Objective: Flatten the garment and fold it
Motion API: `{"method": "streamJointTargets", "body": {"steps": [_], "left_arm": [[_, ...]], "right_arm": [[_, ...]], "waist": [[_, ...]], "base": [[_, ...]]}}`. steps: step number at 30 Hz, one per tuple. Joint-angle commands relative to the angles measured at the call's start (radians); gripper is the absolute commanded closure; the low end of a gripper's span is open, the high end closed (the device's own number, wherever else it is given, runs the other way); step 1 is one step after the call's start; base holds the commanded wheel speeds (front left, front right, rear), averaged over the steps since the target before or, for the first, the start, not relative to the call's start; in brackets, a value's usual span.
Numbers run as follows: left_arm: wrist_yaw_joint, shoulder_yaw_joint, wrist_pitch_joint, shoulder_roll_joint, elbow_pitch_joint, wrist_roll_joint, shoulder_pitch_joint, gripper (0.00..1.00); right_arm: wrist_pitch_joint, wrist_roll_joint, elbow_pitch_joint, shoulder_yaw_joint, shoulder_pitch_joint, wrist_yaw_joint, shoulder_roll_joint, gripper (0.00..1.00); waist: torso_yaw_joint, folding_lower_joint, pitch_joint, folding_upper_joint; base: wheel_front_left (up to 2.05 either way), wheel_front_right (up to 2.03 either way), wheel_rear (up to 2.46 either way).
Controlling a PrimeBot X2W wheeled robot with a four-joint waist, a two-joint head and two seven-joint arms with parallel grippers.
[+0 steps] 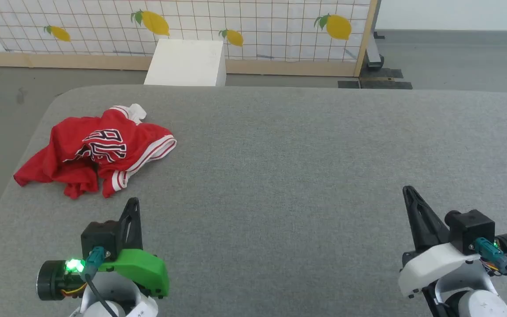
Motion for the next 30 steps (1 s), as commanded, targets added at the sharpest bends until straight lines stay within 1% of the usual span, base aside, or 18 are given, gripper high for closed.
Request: {"method": "streamJointTargets", "body": {"steps": [1, 30], "left_arm": [[-0.001, 0.003, 0.001, -0.003, -0.003, 0.013, 0.015, 1.00], [-0.001, 0.003, 0.001, -0.003, -0.003, 0.013, 0.015, 1.00]], "right_arm": [[0.000, -0.006, -0.005, 0.001, 0.014, -0.002, 0.003, 1.00], [0.000, -0.006, -0.005, 0.001, 0.014, -0.002, 0.003, 1.00]], "waist": [[0.000, 0.0000, 0.000, 0.0000], [0.000, 0.0000, 0.000, 0.0000]], "base": [[0.00, 0.00, 0.00], [0.00, 0.00, 0.00]]}}
